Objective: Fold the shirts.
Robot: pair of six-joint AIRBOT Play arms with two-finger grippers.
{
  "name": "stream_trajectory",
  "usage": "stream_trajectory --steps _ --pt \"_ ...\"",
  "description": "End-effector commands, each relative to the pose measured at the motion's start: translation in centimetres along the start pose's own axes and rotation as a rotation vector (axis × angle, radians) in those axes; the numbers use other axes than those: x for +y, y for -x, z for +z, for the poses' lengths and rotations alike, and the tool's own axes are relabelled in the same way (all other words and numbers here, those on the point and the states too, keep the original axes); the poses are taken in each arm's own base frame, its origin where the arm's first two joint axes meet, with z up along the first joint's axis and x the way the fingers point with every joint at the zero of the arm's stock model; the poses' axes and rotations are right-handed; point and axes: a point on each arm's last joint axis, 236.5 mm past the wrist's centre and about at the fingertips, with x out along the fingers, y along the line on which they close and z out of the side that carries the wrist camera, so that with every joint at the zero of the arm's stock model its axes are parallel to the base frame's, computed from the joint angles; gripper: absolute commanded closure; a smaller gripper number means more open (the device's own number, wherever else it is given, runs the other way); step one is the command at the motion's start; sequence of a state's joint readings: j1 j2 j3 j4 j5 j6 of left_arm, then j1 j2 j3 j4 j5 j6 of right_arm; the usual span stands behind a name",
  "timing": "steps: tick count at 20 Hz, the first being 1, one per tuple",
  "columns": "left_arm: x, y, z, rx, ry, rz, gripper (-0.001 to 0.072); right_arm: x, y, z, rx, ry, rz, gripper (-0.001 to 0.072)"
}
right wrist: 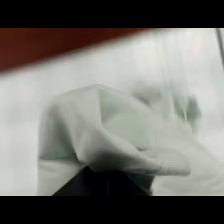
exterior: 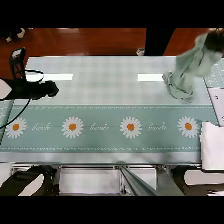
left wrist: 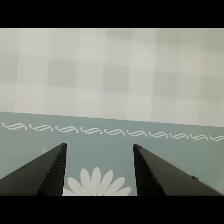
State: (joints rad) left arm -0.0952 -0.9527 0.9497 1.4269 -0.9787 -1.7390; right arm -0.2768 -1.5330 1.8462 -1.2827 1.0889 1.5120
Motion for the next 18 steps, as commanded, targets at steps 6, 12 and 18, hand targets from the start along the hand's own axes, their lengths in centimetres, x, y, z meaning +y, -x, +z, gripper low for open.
stream_trajectory --steps 6,12,18 --pt "-2.7 0.3 -1.2 0.006 -0.048 -0.055 0.0198 11.1 19.6 11.4 -0.498 0.100 0.282 0.0682" --pt "-3.1 0.1 -0.6 -0.024 -0.052 -0.064 0.0198 16.4 30.9 12.1 -0.724 0.194 0.430 0.0682" --pt "-3.1 0.1 -0.5 -0.030 -0.052 -0.065 0.0198 20.4 35.5 10.0 -0.737 0.228 0.608 0.0682"
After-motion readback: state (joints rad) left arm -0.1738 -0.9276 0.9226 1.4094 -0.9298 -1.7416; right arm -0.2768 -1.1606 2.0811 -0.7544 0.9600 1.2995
